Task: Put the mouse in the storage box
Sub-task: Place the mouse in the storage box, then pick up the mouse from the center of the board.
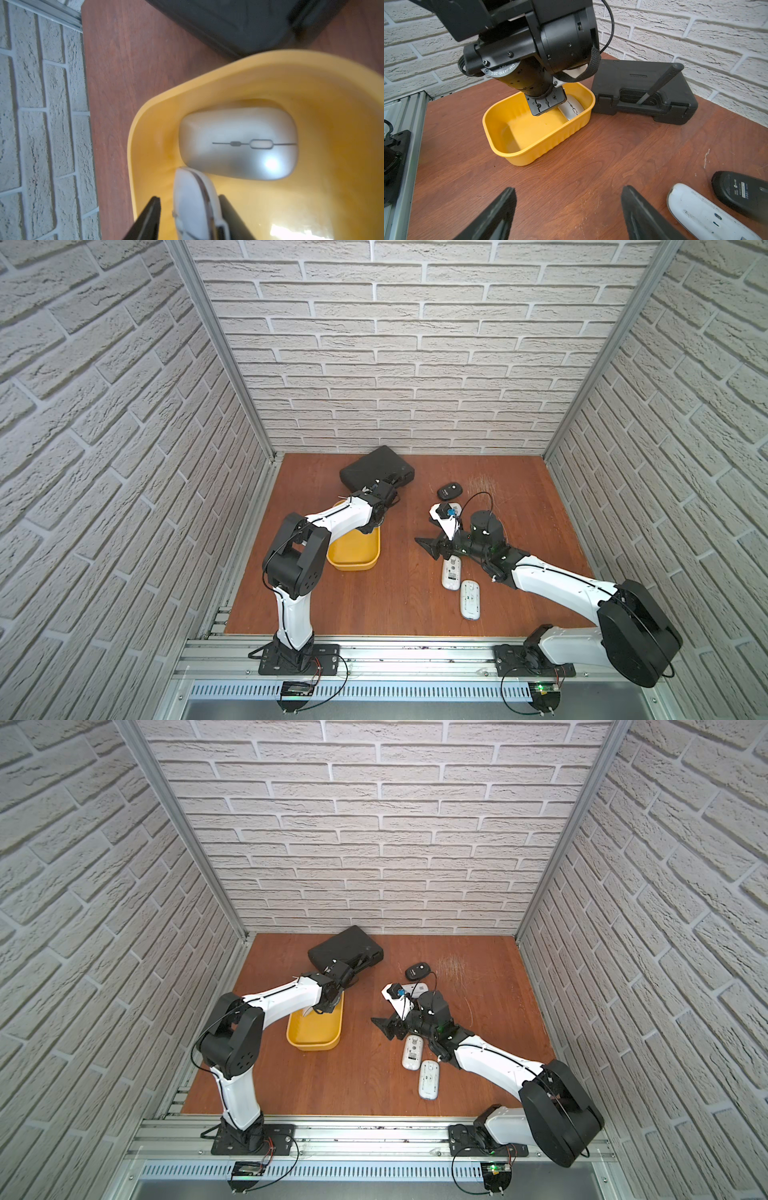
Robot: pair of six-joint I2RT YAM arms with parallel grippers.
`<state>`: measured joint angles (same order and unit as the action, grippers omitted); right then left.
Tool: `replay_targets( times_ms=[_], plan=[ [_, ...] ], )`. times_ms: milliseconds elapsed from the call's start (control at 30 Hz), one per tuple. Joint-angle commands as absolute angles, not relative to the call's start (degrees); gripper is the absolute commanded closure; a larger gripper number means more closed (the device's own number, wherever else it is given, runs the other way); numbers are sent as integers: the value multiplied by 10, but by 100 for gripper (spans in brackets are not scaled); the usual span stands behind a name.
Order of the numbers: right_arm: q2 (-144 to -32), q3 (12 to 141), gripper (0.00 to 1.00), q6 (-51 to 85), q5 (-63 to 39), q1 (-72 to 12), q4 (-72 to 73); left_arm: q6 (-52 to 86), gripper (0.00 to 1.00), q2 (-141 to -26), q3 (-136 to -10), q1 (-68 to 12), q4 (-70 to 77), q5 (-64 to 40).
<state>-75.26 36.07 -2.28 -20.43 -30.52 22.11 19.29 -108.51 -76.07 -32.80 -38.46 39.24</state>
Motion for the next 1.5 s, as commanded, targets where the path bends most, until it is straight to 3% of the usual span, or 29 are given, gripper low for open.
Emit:
replay_targets(
  times_ms=[0,167,467,633,967,1167,1300,1467],
  plan=[
    [-747,356,17,-18,-206,-302,244,199,38,-1082,-750,-342,-384,382],
    [-747,355,17,-20,-202,-302,244,203,24,-1066,-743,-356,-386,365],
    [-742,354,17,-19,-191,-301,240,203,18,-1062,-745,-360,-397,347],
    [-744,356,17,-4,-176,-295,238,213,10,-1043,-742,-364,-406,338],
    [-766,381,17,81,-139,-247,227,229,7,-965,-735,-367,-436,311],
    [-863,547,19,192,-85,-188,-43,241,6,-835,-700,-366,-450,279],
    [-958,685,20,262,2,-185,-226,243,6,-762,-669,-353,-454,231],
    [-1061,803,16,404,-13,-186,-312,255,5,-710,-641,-343,-480,217]
  ],
)
